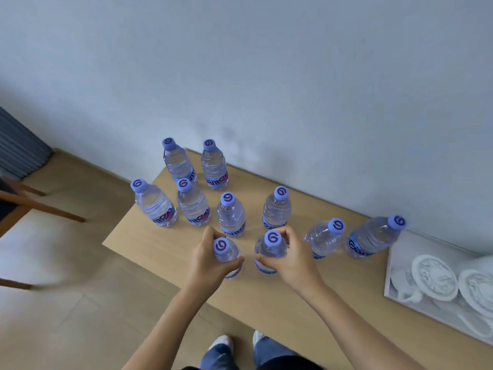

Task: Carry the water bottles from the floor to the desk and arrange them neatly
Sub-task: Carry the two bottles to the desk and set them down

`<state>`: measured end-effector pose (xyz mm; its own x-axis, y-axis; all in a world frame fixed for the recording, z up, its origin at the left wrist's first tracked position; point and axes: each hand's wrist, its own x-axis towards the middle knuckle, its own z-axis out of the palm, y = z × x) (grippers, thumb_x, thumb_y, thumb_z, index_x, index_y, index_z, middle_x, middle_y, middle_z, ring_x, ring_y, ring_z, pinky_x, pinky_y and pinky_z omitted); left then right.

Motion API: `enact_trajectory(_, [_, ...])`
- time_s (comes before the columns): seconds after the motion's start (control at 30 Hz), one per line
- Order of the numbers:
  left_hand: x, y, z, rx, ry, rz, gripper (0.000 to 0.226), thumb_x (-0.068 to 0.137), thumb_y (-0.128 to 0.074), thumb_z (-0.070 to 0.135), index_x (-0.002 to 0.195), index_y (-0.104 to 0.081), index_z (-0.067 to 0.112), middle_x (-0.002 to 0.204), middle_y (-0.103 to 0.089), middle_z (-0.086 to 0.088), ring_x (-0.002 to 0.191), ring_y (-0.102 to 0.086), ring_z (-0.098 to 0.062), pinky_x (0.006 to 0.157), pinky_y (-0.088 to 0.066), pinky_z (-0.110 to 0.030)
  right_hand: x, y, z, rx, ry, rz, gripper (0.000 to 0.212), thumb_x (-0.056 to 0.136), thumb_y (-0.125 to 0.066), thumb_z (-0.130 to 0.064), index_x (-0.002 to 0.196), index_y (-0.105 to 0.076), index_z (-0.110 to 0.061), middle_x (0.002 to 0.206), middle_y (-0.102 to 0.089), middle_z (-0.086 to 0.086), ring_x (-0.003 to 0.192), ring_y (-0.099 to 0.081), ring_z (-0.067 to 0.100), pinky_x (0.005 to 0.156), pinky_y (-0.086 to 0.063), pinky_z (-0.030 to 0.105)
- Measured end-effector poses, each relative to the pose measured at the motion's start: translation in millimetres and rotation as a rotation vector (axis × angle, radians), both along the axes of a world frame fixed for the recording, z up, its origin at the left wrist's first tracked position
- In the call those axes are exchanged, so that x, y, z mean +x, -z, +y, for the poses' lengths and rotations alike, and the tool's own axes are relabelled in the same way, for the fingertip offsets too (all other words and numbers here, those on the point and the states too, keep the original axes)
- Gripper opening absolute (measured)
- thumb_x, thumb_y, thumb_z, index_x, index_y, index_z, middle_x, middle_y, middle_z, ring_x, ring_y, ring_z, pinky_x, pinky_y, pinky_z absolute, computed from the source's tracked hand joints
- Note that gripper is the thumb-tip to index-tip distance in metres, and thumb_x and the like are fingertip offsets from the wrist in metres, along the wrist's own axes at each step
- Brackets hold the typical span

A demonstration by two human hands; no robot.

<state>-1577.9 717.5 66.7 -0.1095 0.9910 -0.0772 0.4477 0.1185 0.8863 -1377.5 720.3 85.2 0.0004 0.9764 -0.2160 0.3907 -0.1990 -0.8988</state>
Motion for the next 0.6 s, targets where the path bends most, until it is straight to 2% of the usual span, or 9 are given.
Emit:
enact_trajectory(0.07, [-1, 4, 8, -0.013, 0.015, -0.001, 0.054, 0.054, -0.088, 0.025, 0.080, -0.042, 0.031, 0.081, -0.061, 0.012, 0.064, -0.055, -0.003, 0.059, -0.046, -0.015, -1, 3, 2, -0.013, 0.033, -0.008, 0.046, 0.065, -0.089, -0.016, 0.093, -0.054, -0.030, 0.088, -0.069, -0.015, 0.083, -0.063, -0.003, 0.070, -0.045, 0.011])
enact_trajectory(0.17, [-1, 7, 18, -0.018, 0.049, 0.000, 0.056, 0.056, -0.090, 0.019, 0.080, -0.040, 0.031, 0.077, -0.059, 0.021, 0.064, -0.055, 0.001, 0.058, -0.043, -0.010, -5, 4, 2, -0.015, 0.086, -0.030, 0.047, 0.065, -0.089, -0.017, 0.093, -0.054, -0.028, 0.089, -0.070, -0.010, 0.084, -0.064, 0.001, 0.071, -0.046, 0.013])
enact_trajectory(0.27, [0, 8, 27, -0.011, 0.085, -0.003, 0.055, 0.054, -0.088, 0.022, 0.080, -0.040, 0.032, 0.076, -0.058, 0.027, 0.064, -0.054, 0.003, 0.058, -0.042, -0.008, -10, 6, 0, -0.012, 0.129, -0.046, 0.047, 0.065, -0.089, -0.016, 0.096, -0.054, -0.023, 0.090, -0.069, -0.009, 0.087, -0.065, 0.006, 0.073, -0.046, 0.018])
enact_trajectory(0.47, [-2, 17, 25, -0.001, 0.130, -0.032, 0.057, 0.059, -0.089, 0.009, 0.083, -0.043, 0.033, 0.078, -0.061, 0.023, 0.066, -0.056, 0.002, 0.059, -0.044, -0.009, -17, 10, -6, 0.016, 0.191, -0.076, 0.048, 0.065, -0.090, -0.017, 0.095, -0.052, -0.018, 0.091, -0.067, -0.009, 0.088, -0.065, 0.011, 0.076, -0.048, 0.024])
enact_trajectory(0.6, [-1, 15, 31, 0.009, 0.202, -0.072, 0.053, 0.057, -0.085, 0.013, 0.084, -0.042, 0.030, 0.076, -0.055, 0.017, 0.067, -0.052, 0.000, 0.061, -0.040, -0.010, -20, 12, -7, 0.031, 0.206, -0.061, 0.048, 0.067, -0.089, -0.016, 0.098, -0.052, -0.020, 0.092, -0.065, -0.012, 0.087, -0.063, 0.002, 0.074, -0.045, 0.015])
